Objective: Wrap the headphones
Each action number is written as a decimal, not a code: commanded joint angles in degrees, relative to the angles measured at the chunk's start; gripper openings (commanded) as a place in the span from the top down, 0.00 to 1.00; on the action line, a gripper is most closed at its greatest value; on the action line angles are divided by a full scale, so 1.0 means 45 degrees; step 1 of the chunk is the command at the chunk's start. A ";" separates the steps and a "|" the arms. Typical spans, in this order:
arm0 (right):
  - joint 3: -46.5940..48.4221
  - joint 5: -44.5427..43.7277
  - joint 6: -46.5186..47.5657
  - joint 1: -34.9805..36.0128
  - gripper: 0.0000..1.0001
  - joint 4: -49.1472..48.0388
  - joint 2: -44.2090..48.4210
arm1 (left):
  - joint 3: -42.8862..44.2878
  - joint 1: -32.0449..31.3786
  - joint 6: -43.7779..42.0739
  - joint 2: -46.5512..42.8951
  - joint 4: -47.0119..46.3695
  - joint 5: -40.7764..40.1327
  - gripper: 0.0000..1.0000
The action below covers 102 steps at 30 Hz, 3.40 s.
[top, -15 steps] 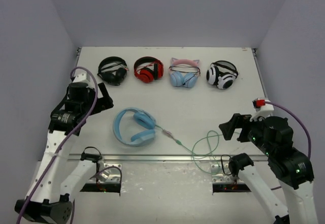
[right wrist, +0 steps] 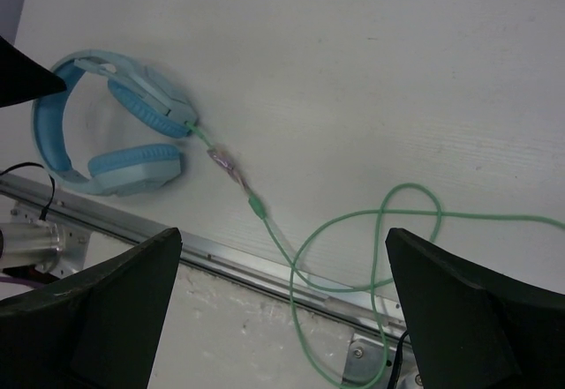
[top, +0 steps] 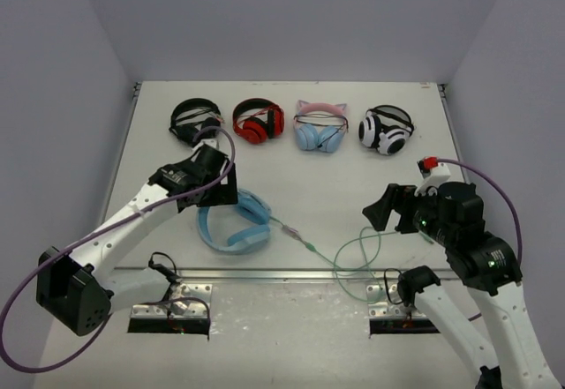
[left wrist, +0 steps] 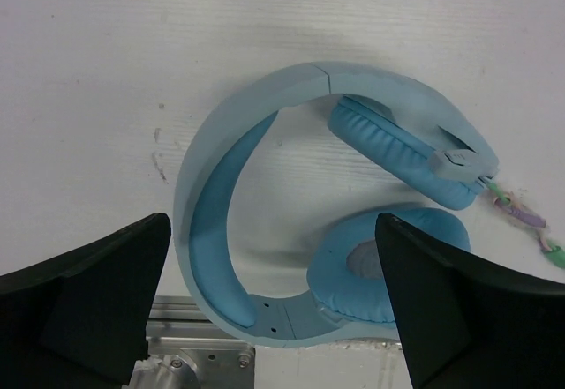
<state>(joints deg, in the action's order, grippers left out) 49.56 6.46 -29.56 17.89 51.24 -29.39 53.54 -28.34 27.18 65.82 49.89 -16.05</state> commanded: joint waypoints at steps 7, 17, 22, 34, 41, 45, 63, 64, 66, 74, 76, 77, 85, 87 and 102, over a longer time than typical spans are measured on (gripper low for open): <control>0.0998 -0.0556 0.0378 0.0048 0.01 0.0155 0.0826 | 0.0759 -0.0031 0.0679 0.0860 0.1139 -0.1979 0.00; 0.0881 0.0068 0.0866 0.0067 0.01 -0.0156 0.0808 | 0.0778 -0.0011 0.0484 0.2401 0.0925 -0.2055 0.00; 0.0628 0.0381 0.0963 0.0048 0.01 -0.0586 0.0905 | 0.0915 0.0398 0.0133 0.4472 0.0711 -0.2293 0.16; -0.0231 0.0593 0.1081 0.0067 0.01 -0.1209 0.0848 | 0.0641 0.0439 -0.0590 0.3890 -0.0246 -0.0945 1.00; -0.3290 0.4616 -0.0361 0.0048 0.01 -0.6319 0.1373 | 0.2065 -0.0070 -0.0766 0.1198 0.0085 -0.0555 1.00; -0.4820 0.5381 0.0004 0.0048 0.01 -0.9957 0.1473 | 0.3256 -0.0129 -0.1156 0.0335 0.0611 -0.0143 1.00; -0.6912 0.7296 0.1178 0.1355 0.18 -1.9430 -0.6475 | 0.7436 -0.0129 -0.1548 -0.1346 0.1629 0.1789 1.00; -0.6893 0.7315 0.1159 0.1473 0.19 -1.9686 -0.6883 | 0.7554 -0.0109 -0.1470 -0.1269 0.1474 0.2119 1.00; -0.6912 0.7179 0.1140 0.1649 0.31 -2.0523 -0.7257 | 0.7769 -0.0129 -0.1353 -0.1209 0.1181 0.2530 1.00; -0.7244 0.7314 0.0593 0.1669 0.77 -2.2852 -0.8236 | 0.8044 -0.0129 -0.0923 -0.0995 0.0574 0.2845 1.00; -0.7399 0.7237 0.0515 0.1669 0.99 -2.2620 -0.8022 | 0.8122 -0.0109 -0.0845 -0.1014 0.0574 0.2320 1.00; -0.7555 0.6811 0.0515 0.1669 0.99 -2.2483 -0.7498 | 0.8161 -0.0128 -0.0864 -0.1014 0.0593 0.1989 1.00; -0.7463 0.2496 0.2055 0.1669 0.99 -1.6259 -0.2576 | 0.5704 -0.0129 -0.2308 -0.0936 -0.0244 -0.2174 1.00; -0.6837 0.0590 0.2544 0.1669 0.99 -1.4252 -0.1794 | 0.4633 -0.0129 -0.2639 -0.0878 -0.1139 -0.2156 1.00; 0.0060 -0.1946 0.6472 0.1863 0.99 -0.8008 -0.3762 | 0.2635 -0.1201 -0.4399 0.1309 -0.2434 0.0833 1.00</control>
<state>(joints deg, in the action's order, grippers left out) 47.16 -1.72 -5.58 25.47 10.20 -44.45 65.82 -31.62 8.82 70.35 44.73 -17.56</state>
